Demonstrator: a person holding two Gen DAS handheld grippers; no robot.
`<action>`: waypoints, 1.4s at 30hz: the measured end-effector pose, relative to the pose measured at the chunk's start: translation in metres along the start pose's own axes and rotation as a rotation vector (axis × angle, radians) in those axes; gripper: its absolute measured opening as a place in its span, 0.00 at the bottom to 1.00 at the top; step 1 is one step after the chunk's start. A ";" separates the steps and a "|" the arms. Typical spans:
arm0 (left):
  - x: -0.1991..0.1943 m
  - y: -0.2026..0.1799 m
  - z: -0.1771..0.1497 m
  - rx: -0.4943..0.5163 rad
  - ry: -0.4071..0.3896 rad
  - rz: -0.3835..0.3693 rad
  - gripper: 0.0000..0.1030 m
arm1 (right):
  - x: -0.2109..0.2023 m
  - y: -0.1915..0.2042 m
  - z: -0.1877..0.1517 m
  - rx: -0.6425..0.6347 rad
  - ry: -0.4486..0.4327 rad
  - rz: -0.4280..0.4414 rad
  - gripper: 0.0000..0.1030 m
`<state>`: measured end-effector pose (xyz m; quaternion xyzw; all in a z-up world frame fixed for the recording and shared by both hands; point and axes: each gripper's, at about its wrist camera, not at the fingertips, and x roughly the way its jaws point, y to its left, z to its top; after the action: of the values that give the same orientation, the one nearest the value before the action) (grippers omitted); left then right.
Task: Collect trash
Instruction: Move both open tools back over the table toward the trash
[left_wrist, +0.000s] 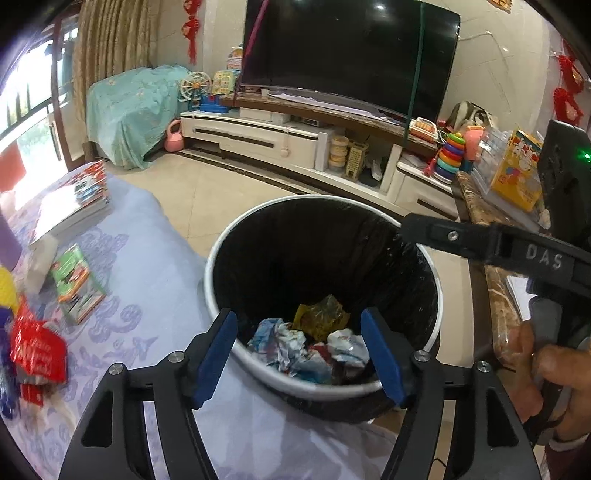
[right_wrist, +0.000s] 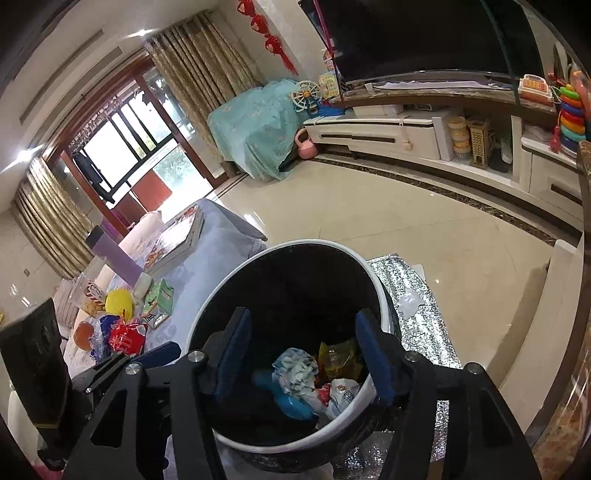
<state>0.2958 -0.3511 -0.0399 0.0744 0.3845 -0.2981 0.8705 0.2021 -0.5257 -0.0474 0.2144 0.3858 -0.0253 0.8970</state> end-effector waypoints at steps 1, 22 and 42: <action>-0.004 0.003 -0.005 -0.008 -0.005 0.005 0.68 | -0.002 0.001 -0.001 0.001 -0.003 0.002 0.62; -0.117 0.079 -0.115 -0.213 -0.057 0.116 0.69 | 0.000 0.085 -0.064 -0.044 0.052 0.146 0.85; -0.184 0.147 -0.161 -0.390 -0.090 0.239 0.69 | 0.041 0.168 -0.109 -0.176 0.108 0.201 0.85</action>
<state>0.1833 -0.0888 -0.0347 -0.0636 0.3839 -0.1162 0.9138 0.1925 -0.3242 -0.0814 0.1735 0.4106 0.1099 0.8884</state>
